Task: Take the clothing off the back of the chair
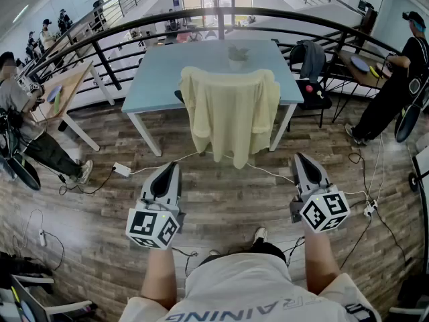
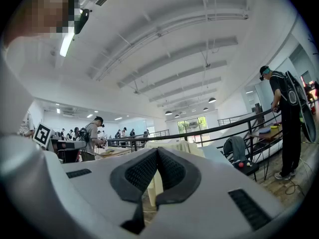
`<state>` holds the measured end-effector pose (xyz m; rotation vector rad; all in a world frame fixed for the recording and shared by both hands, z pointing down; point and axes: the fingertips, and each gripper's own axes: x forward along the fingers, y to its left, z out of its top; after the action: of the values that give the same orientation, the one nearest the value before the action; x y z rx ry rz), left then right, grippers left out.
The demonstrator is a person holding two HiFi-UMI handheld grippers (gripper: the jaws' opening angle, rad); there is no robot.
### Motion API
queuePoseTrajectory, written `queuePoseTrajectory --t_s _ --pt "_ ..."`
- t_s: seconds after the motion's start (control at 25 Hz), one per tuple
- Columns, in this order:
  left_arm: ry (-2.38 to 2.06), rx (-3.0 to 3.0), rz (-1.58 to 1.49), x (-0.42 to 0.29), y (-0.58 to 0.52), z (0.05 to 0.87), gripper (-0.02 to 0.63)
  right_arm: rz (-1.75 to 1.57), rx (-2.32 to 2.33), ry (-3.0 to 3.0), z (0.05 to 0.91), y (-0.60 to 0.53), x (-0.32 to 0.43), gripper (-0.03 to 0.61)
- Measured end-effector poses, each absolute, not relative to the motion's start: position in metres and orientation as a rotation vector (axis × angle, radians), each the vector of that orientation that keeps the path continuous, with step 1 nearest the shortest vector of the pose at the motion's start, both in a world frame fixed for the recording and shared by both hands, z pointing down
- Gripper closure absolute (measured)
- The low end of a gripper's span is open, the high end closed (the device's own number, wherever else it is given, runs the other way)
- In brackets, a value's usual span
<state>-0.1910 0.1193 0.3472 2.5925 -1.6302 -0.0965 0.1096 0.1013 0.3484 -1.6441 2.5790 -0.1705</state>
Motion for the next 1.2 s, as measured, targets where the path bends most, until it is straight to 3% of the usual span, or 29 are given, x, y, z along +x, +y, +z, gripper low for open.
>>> queuePoseTrajectory --t_s 0.84,1.2 --pt "-1.628 2.56 -0.064 -0.187 0.107 0.357 0.575 -0.206 -1.578 2.601 0.355 0.086 0.108 0.555" --pt "-1.669 2.522 -0.03 -0.119 0.056 0.351 0.575 -0.273 -1.5 2.64 0.356 0.017 0.166 0.555"
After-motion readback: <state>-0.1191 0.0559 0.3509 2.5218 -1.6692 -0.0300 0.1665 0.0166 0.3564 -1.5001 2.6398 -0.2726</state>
